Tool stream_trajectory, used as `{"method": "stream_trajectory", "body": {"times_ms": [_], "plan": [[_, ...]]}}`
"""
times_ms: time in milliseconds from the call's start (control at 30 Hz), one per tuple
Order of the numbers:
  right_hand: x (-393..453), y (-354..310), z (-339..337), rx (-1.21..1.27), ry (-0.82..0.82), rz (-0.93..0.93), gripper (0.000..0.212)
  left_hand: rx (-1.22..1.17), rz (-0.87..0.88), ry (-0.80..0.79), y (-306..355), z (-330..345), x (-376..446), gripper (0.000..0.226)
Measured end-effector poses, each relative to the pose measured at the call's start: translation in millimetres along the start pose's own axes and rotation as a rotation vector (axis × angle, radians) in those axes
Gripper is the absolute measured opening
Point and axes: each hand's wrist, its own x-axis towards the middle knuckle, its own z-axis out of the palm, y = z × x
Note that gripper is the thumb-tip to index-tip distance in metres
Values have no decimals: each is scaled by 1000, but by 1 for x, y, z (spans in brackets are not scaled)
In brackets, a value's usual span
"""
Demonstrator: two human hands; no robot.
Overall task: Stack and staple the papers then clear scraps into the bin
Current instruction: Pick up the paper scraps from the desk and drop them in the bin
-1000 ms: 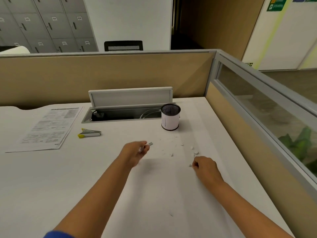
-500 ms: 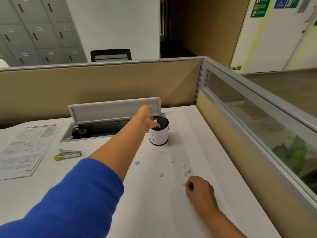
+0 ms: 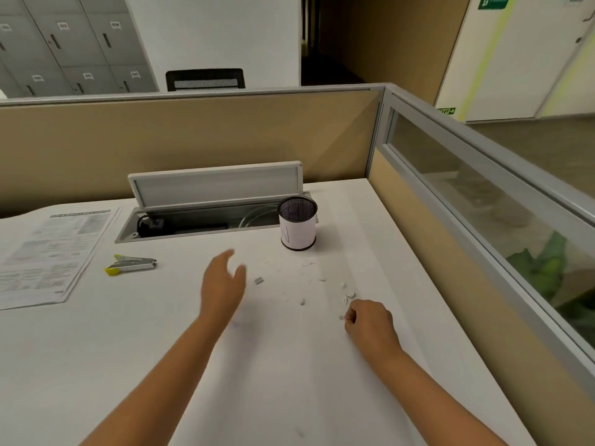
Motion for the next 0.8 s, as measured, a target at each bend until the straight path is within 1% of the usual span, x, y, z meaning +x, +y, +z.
{"method": "stream_trajectory", "body": {"times_ms": [33, 133, 167, 200, 267, 300, 333, 400, 467, 567, 700, 800], "plan": [[-1, -1, -1, -5, -8, 8, 20, 111, -9, 9, -29, -4, -12, 46], [2, -3, -6, 6, -63, 16, 42, 437, -62, -7, -93, -12, -42, 54], [5, -6, -7, 15, -93, 28, 44, 523, -57, -14, -104, -14, -49, 57], [11, -8, -10, 6, -125, 45, 41, 574, -48, -16, -110, -15, -53, 59], [23, -20, -21, -63, -193, 67, 25, 594, -41, -8, -111, -17, -56, 61], [30, -27, -27, -89, -198, 66, 14, 593, -44, -6, -110, -17, -56, 62], [38, -34, -36, -84, -177, 56, 8, 590, -42, 0, -108, -17, -56, 62], [57, -50, -54, -34, -77, 15, 18, 595, -38, 5, -108, -16, -57, 61], [76, -71, -71, 22, 31, -37, 20, 603, -35, 6, -108, -17, -57, 61], [108, -95, -87, 75, 132, -74, 19, 607, -34, 14, -108, -17, -56, 59], [139, -111, -88, 99, 173, -138, 15, 606, -38, 29, -106, -16, -55, 57], [152, -119, -84, 108, 182, -147, 14, 605, -42, 27, -105, -15, -54, 58]]}}
